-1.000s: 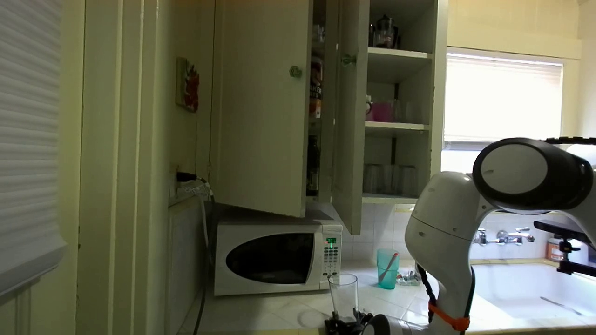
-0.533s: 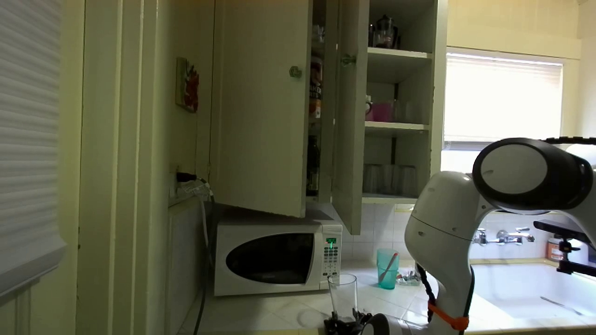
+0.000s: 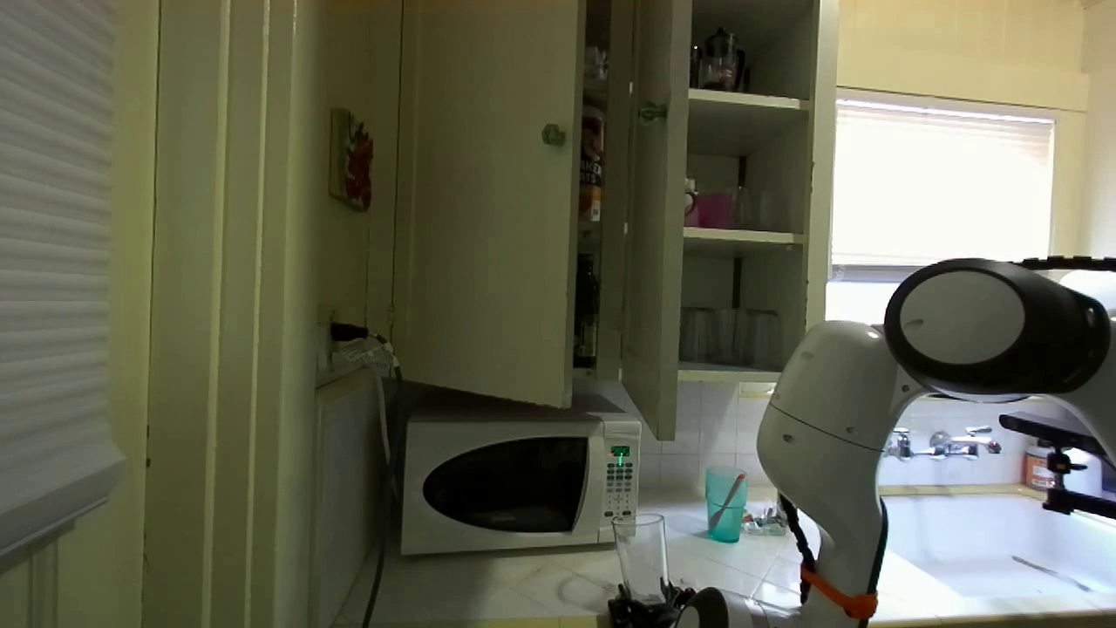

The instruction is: Remove one glass cup from the upper cabinet on the right and put it on the counter.

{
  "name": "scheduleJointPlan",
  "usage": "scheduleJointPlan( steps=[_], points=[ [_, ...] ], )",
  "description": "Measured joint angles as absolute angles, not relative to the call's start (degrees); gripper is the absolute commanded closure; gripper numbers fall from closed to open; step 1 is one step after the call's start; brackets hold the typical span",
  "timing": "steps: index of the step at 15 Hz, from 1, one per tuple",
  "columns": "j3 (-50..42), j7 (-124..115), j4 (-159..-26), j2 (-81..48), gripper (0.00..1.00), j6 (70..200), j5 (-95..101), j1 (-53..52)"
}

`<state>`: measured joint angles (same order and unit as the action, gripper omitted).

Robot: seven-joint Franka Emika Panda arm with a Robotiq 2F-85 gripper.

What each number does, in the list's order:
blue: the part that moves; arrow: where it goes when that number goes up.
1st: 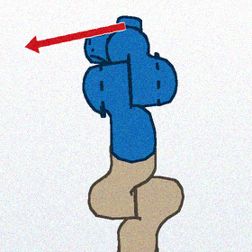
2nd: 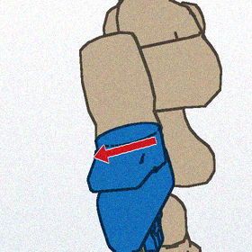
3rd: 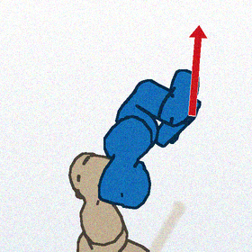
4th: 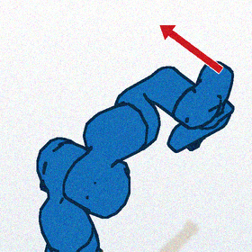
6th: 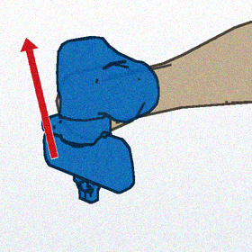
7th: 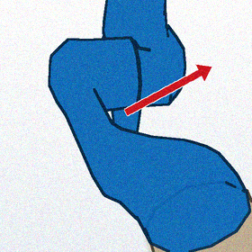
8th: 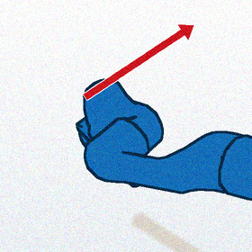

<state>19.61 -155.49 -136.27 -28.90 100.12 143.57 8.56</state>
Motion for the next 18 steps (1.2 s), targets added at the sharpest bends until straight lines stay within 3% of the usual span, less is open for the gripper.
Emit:
scheduleJointPlan(
  steps=[18],
  points=[
    [19.7, -155.5, -136.0, -28.9, 0.00, 100.3, 143.6, 7.9]
  ],
)
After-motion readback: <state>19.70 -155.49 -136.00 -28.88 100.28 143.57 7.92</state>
